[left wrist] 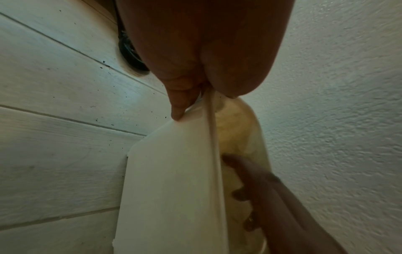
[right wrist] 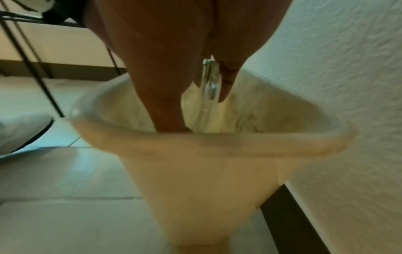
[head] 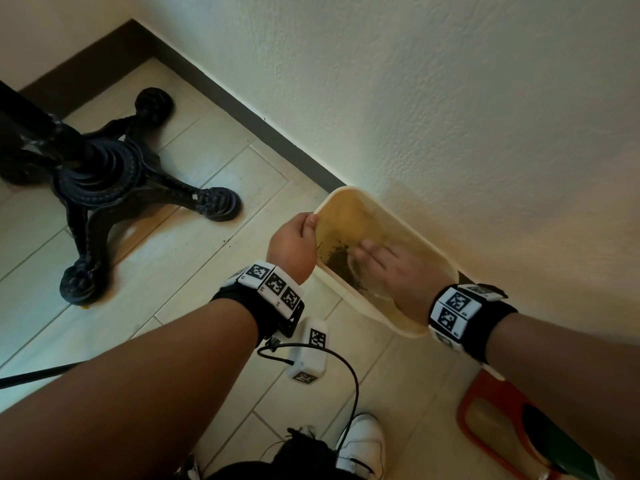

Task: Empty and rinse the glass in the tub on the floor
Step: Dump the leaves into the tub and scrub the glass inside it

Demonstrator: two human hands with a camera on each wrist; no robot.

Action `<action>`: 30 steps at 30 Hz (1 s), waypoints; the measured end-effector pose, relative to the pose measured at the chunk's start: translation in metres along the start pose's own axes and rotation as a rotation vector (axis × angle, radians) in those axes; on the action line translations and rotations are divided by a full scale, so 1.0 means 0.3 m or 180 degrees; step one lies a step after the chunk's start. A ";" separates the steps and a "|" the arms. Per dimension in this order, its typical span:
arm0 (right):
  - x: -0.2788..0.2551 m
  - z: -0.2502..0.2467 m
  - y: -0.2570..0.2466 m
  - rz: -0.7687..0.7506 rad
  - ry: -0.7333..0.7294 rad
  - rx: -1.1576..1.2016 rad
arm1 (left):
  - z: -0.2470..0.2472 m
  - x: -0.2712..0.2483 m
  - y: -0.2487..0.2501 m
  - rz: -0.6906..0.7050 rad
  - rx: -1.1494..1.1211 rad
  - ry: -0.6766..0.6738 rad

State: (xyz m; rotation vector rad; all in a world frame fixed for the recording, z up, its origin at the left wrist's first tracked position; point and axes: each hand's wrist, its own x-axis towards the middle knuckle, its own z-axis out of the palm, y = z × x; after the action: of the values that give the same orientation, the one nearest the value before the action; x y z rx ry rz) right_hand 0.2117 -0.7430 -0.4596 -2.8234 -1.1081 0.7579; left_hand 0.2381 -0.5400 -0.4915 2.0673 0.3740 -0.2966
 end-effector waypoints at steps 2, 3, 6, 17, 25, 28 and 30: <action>-0.007 0.011 -0.009 -0.0232 -0.0094 -0.0076 | 0.003 0.001 -0.001 0.0022 0.0025 0.0008; -0.008 0.015 -0.009 -0.0169 -0.0104 -0.0027 | 0.004 0.001 -0.004 0.0019 0.0030 0.0008; 0.002 0.015 -0.002 0.0216 0.0050 0.0075 | 0.005 0.000 -0.012 0.0009 0.0036 0.0014; 0.008 0.038 -0.018 0.0047 -0.0070 0.0109 | 0.008 -0.009 -0.010 -0.0009 0.0086 -0.0011; 0.005 0.031 0.005 0.0165 0.0127 0.0185 | 0.008 -0.020 -0.006 -0.0022 0.0133 -0.0054; -0.013 0.007 -0.010 0.0176 0.0200 0.0204 | 0.008 -0.025 -0.008 -0.0008 0.0156 -0.0014; -0.024 -0.010 -0.029 0.0066 0.0157 0.0225 | 0.009 -0.029 -0.007 0.0009 0.0130 -0.0002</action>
State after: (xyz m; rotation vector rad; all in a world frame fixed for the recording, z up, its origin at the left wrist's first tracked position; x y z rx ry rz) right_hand 0.2031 -0.7407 -0.4521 -2.7833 -1.0258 0.7099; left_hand 0.2292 -0.5424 -0.4914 2.1076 0.3673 -0.3054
